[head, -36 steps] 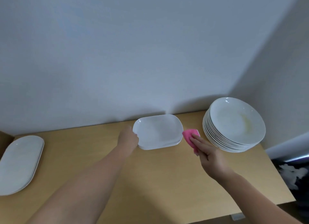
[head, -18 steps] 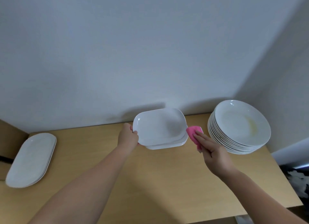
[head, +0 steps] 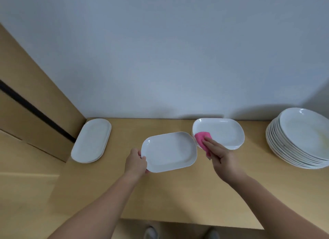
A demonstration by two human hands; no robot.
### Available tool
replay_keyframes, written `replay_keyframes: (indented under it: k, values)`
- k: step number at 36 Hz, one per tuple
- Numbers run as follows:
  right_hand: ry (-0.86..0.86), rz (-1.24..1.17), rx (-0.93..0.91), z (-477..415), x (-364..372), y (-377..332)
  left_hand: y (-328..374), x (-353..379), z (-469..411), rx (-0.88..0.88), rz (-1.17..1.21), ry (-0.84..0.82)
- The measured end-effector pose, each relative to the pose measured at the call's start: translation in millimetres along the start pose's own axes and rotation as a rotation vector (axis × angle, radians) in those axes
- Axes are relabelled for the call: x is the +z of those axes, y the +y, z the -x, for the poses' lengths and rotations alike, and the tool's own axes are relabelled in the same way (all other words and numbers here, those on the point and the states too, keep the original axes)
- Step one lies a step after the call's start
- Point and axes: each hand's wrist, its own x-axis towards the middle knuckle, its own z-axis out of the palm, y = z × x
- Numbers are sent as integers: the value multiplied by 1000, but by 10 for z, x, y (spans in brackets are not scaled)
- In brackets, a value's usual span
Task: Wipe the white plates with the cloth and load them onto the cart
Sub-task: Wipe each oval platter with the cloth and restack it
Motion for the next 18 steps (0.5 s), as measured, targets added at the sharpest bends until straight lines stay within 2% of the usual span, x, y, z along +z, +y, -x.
replay_keyframes:
  k: [12, 18]
  values:
    - [-126, 26, 42, 93, 646, -163, -505, -161, 54, -49, -118, -38]
    - [-186, 94, 87, 59, 751, -128, -513, -135, 47, -82, -76, -76]
